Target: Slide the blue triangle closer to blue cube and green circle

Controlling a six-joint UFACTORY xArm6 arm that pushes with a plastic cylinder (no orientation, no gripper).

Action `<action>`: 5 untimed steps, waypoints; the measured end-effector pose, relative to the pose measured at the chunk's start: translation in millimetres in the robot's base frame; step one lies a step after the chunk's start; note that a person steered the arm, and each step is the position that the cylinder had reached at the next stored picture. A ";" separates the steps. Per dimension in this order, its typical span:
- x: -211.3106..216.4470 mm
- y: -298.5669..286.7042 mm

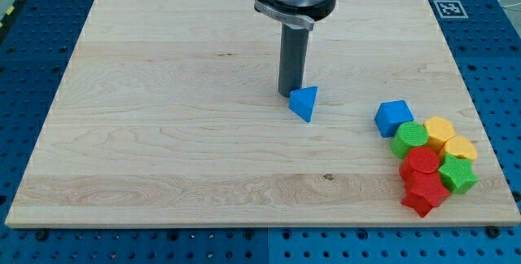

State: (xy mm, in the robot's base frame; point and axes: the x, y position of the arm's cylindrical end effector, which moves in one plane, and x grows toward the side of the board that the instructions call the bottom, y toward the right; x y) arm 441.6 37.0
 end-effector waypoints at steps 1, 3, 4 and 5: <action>16.3 4.4; 35.2 38.6; 43.6 45.2; 44.2 34.4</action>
State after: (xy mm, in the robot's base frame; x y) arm 485.8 71.4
